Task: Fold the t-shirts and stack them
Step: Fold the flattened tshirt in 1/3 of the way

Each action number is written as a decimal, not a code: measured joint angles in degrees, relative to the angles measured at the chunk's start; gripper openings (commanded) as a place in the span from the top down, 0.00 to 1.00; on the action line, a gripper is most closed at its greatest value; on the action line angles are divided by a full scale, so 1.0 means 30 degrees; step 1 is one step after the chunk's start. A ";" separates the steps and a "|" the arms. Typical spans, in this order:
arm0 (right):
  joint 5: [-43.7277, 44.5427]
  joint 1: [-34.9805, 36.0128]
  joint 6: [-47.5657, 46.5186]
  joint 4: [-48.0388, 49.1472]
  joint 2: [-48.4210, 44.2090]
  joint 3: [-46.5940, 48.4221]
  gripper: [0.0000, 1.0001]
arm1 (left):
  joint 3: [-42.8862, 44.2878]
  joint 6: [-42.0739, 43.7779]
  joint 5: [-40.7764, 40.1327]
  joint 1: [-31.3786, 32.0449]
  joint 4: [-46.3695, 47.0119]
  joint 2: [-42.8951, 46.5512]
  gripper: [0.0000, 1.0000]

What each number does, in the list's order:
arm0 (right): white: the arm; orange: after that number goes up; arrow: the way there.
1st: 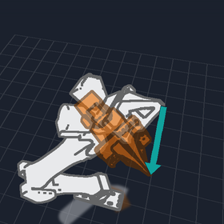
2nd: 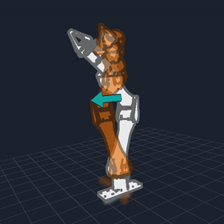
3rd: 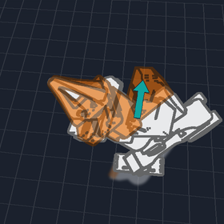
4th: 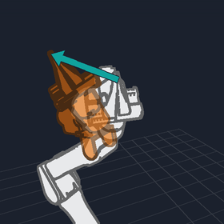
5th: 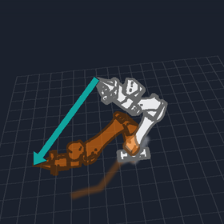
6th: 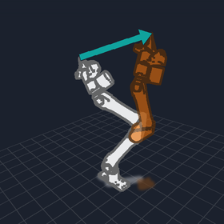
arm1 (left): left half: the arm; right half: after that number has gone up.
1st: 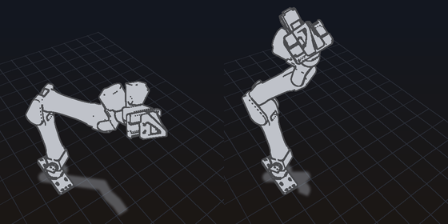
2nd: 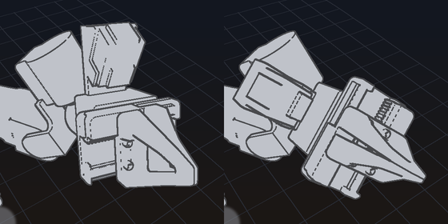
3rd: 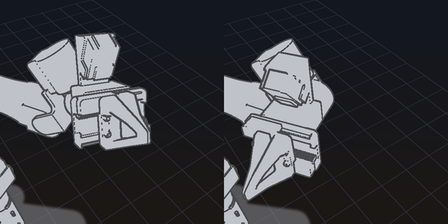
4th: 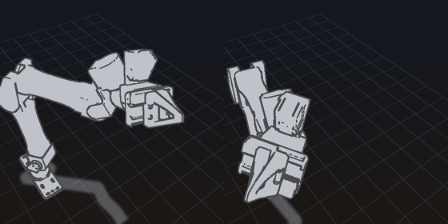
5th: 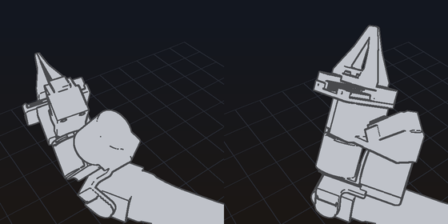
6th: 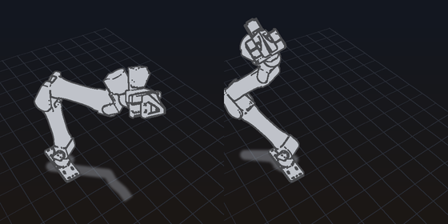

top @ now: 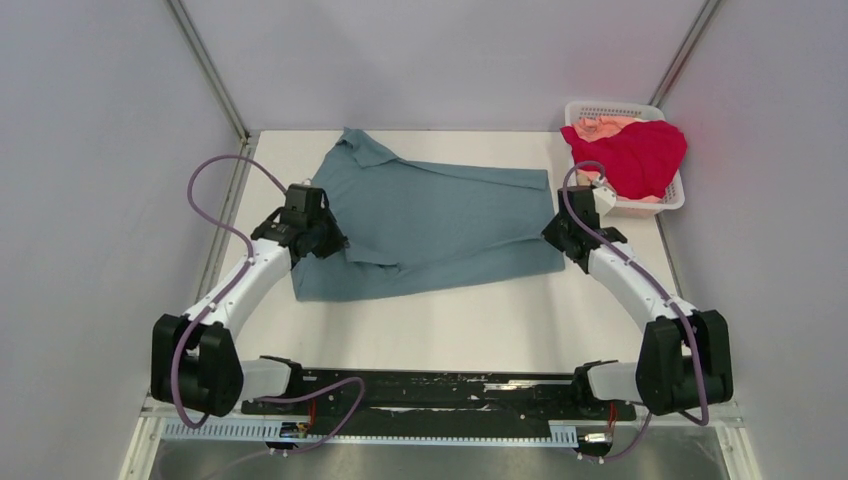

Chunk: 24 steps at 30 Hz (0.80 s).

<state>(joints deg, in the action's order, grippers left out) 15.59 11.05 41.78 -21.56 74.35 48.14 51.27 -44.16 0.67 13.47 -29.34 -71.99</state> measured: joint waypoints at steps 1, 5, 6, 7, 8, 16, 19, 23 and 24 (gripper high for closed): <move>0.0095 0.0000 -0.0058 0.0080 0.0277 0.0197 1.00 | 0.0197 0.0058 0.0102 -0.0131 0.0153 -0.0335 1.00; 0.0291 -0.0007 -0.0357 0.0437 0.1304 0.0816 1.00 | 0.1064 0.0284 0.0372 -0.0597 0.0641 -0.1246 1.00; 0.0321 -0.0022 -0.0430 0.0495 0.1494 0.0925 1.00 | 0.1246 0.0306 0.0423 -0.0729 0.0758 -0.1384 1.00; 0.0342 -0.0036 -0.0488 0.0597 0.1661 0.0984 1.00 | 0.1392 0.0335 0.0495 -0.0867 0.0896 -0.1486 1.00; 0.0372 -0.0058 -0.0517 0.0685 0.1778 0.1027 1.00 | 0.1537 0.0350 0.0561 -0.0998 0.1013 -0.1574 1.00; 0.0721 -0.0182 -0.0634 0.0918 0.2106 0.1224 1.00 | 0.2463 0.0379 0.0707 -0.1698 0.1676 -0.2586 1.00; 0.0940 -0.0350 -0.0641 0.1020 0.2178 0.1224 1.00 | 0.2688 0.0437 0.0772 -0.1894 0.1851 -0.3133 1.00; 0.0991 -0.0517 -0.0641 0.1158 0.2739 0.1326 1.00 | 0.3373 0.0576 0.0991 -0.1938 0.1887 -0.4058 1.00; 0.0991 -0.0532 -0.0641 0.1180 0.2922 0.1333 1.00 | 0.3614 0.0619 0.1064 -0.1938 0.1974 -0.4364 1.00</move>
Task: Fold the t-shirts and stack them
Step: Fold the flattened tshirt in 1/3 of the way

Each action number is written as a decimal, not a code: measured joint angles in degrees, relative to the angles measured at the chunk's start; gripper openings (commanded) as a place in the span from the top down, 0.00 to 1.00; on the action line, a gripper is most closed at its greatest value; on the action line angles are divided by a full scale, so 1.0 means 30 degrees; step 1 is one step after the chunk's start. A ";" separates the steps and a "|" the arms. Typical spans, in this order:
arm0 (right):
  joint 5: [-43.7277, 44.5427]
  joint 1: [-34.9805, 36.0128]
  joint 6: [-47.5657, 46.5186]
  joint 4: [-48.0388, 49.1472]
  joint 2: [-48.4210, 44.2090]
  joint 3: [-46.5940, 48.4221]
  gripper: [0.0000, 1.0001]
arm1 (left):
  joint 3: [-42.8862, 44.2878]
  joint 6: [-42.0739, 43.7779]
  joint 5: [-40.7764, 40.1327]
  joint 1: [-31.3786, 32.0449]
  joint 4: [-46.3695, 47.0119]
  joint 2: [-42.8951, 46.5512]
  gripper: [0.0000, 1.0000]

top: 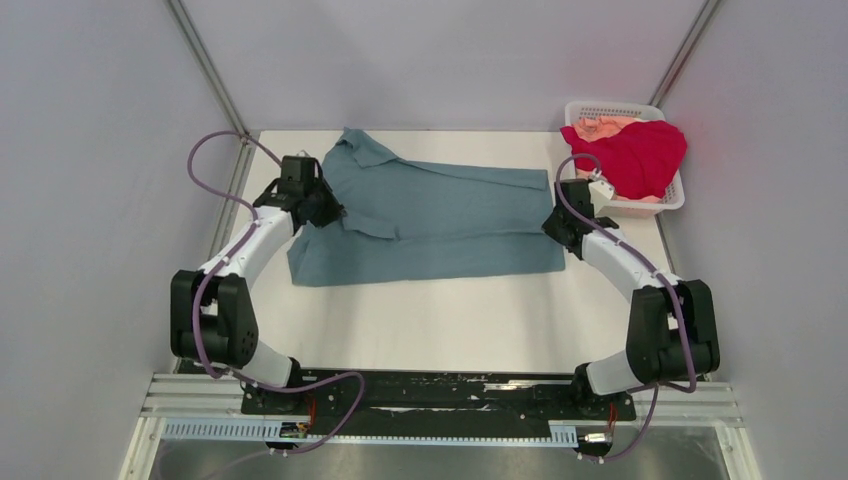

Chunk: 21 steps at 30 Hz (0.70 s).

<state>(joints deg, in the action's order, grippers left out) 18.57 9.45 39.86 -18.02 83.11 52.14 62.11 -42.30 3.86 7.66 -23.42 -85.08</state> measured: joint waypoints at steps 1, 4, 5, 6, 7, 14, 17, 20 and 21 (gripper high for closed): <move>0.0000 -0.0007 -0.0007 -0.0007 0.0124 0.0000 1.00 | 0.0197 0.0036 0.0080 0.0000 0.0044 -0.0233 1.00; -0.0007 -0.0044 0.0007 -0.0007 0.0291 0.0000 1.00 | 0.0954 0.0160 0.0240 0.0000 0.0087 -0.1129 1.00; -0.0007 -0.0087 0.0015 -0.0007 0.0299 0.0000 1.00 | 0.1231 0.0211 0.0284 0.0000 0.0087 -0.1421 1.00; 0.0000 -0.0131 0.0015 0.0015 0.0299 0.0000 1.00 | 0.1501 0.0248 0.0342 0.0000 0.0117 -0.1749 1.00; 0.0000 -0.0189 0.0015 0.0036 0.0313 0.0000 1.00 | 0.1705 0.0291 0.0350 0.0000 0.0146 -0.2004 0.99; 0.0000 -0.0452 0.0015 0.0386 0.1596 0.0146 0.93 | 0.3402 0.0743 0.0000 -0.0022 0.0022 -0.3971 0.52; 0.0007 -0.0692 0.0022 0.0393 0.2761 0.0801 0.72 | 0.4896 0.0823 -0.0656 -0.0124 -0.0197 -0.5319 0.06; -0.0328 -0.1100 -0.0029 0.0554 0.3912 0.2295 0.22 | 0.9078 0.0838 -0.0984 -0.0612 -0.1406 -0.8102 0.00; -0.0481 -0.1137 -0.0182 0.0554 0.3898 0.2463 0.18 | 1.0105 0.0889 -0.0998 -0.0736 -0.1960 -0.8590 0.00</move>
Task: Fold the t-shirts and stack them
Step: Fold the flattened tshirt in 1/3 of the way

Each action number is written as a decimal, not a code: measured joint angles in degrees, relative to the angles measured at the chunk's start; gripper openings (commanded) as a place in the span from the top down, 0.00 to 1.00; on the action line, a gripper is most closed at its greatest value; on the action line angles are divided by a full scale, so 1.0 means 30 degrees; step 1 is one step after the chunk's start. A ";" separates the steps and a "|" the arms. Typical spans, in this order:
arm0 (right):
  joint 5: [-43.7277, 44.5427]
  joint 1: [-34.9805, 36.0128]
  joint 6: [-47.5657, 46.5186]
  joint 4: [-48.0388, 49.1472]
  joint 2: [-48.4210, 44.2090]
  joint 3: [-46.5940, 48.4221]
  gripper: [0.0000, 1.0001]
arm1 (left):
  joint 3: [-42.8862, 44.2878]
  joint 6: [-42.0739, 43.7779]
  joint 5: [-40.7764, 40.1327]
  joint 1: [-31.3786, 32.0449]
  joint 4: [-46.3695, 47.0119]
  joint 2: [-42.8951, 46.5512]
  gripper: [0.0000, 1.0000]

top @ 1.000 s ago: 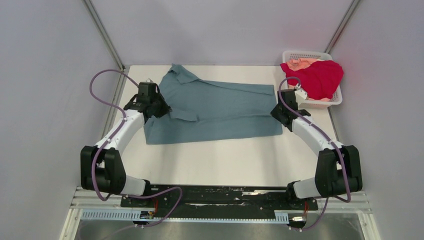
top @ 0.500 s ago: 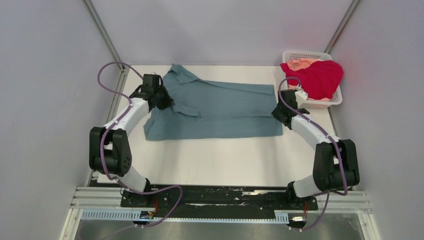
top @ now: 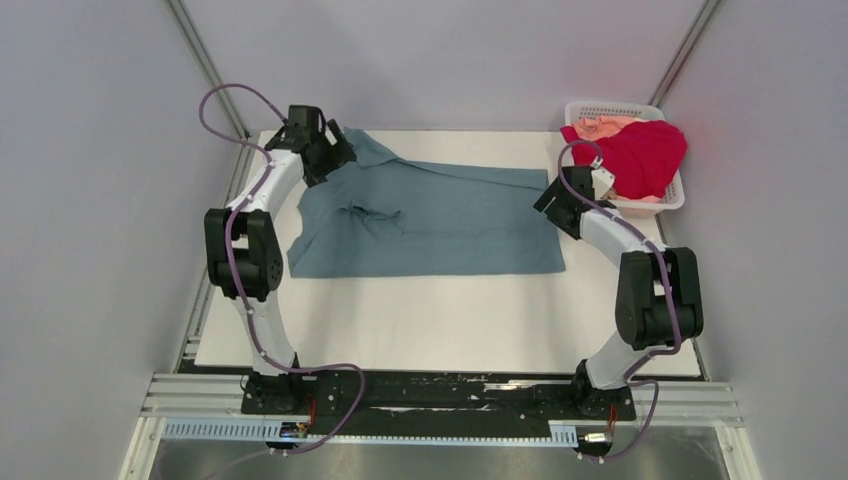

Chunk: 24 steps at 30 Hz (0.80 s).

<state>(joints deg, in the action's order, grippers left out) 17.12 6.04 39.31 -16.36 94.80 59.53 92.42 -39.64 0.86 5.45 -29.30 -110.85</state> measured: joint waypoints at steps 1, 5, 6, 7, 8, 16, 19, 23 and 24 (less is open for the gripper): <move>-0.0146 -0.0044 -0.0073 0.0102 -0.0080 0.0109 0.13 | 0.0954 0.0029 -0.0058 -0.0131 -0.0226 -0.0372 0.00; -0.0699 0.0007 -0.0291 0.0306 -0.1078 -0.0233 0.00 | 0.1443 0.0204 -0.0015 -0.0335 -0.0350 0.0386 0.00; -0.0867 0.0109 -0.0379 0.0350 -0.1639 -0.0597 0.00 | 0.0823 0.0255 0.0168 -0.0335 -0.0219 0.1013 0.00; -0.0962 0.0233 -0.0459 0.0342 -0.2157 -0.0954 0.00 | -0.0073 0.0277 0.0437 -0.0313 0.0022 0.1785 0.00; -0.1086 0.0430 -0.0612 0.0335 -0.2725 -0.1348 0.00 | -0.1064 0.0328 0.0729 -0.0277 0.0313 0.2550 0.00; -0.4954 0.2914 -0.2419 0.1865 -0.4452 -0.4116 0.00 | -0.7424 0.0291 0.4357 0.1821 0.2120 0.5595 0.00; -0.6149 0.2885 -0.2659 0.2208 -0.4218 -0.4896 0.00 | -0.7584 0.0036 0.5246 0.2390 0.2885 0.4728 0.00; -0.6805 0.2834 -0.2885 0.2470 -0.3694 -0.4976 0.00 | -0.6630 -0.0189 0.5748 0.2346 0.3359 0.2608 0.00; -0.6841 0.2834 -0.2951 0.2528 -0.3665 -0.4976 0.00 | -0.6054 -0.0182 0.5697 0.2295 0.3286 0.1858 0.00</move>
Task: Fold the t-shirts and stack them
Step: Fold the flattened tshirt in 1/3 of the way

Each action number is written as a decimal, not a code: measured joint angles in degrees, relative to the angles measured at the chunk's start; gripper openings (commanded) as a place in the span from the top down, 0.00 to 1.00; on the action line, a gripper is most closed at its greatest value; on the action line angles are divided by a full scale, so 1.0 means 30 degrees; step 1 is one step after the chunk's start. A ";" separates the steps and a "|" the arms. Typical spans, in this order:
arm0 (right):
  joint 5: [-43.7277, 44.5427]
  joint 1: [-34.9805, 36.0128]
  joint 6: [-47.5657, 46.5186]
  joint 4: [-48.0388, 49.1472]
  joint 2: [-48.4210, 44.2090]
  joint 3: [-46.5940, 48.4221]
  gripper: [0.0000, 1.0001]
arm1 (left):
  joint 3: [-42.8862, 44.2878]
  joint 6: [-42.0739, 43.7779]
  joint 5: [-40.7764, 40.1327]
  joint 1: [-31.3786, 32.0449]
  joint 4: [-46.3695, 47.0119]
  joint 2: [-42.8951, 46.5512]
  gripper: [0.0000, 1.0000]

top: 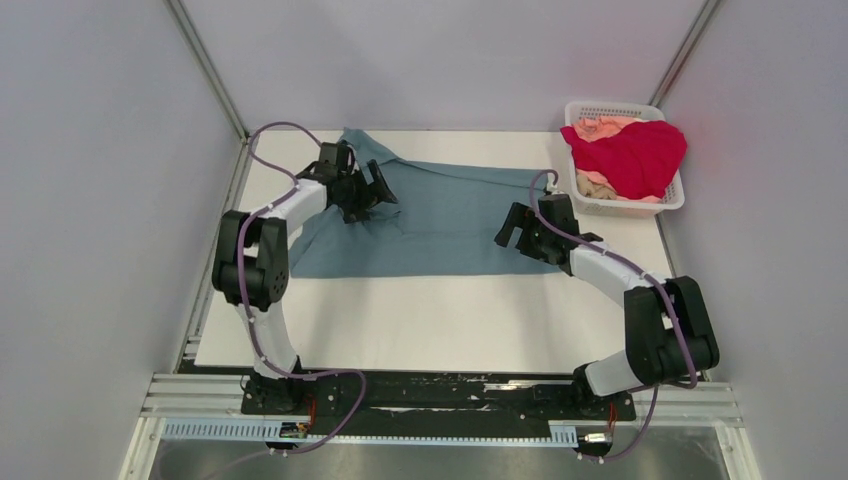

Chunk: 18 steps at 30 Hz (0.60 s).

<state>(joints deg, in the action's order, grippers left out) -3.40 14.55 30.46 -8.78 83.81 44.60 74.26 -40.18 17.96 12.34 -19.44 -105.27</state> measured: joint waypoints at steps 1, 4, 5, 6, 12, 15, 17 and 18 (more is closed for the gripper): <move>-0.0029 0.0000 -0.0058 0.0066 0.0015 0.0000 0.00 | 0.0750 0.0015 -0.0175 -0.0029 -0.0073 -0.0852 0.00; -0.0007 0.0000 -0.0189 0.0204 0.0044 0.0000 0.00 | 0.3279 0.0240 -0.0984 -0.0124 -0.0466 -0.3177 0.00; 0.0029 0.0000 -0.0211 0.0240 0.0044 0.0000 0.00 | 0.4415 0.0328 -0.1239 -0.0160 -0.0590 -0.4022 0.00; 0.0087 0.0000 -0.0233 0.0284 0.0044 0.0007 0.00 | 0.5646 0.0437 -0.1457 -0.0233 -0.0765 -0.4903 0.00; 0.0627 0.0000 -0.0379 0.0262 -0.0007 0.0007 0.00 | 1.5431 0.1938 -0.3308 -0.0678 -0.2922 -1.0193 0.00; 0.1071 0.0000 -0.0415 0.0211 -0.0321 0.0007 0.00 | 1.7660 0.3009 -0.4182 -0.0780 -0.3905 -1.0863 0.00; 0.1188 0.0000 -0.0444 0.0211 -0.0590 0.0007 0.00 | 1.7303 0.3570 -0.4539 -0.0845 -0.4146 -1.0382 0.00; 0.1202 0.0000 -0.0481 0.0219 -0.0699 0.0007 0.00 | 1.6531 0.3789 -0.4641 -0.0874 -0.4058 -0.9894 0.00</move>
<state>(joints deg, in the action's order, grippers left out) 0.21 14.55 29.02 -8.12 81.71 44.62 123.85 -28.82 4.03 9.72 -31.62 -134.96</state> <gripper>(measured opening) 0.998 1.000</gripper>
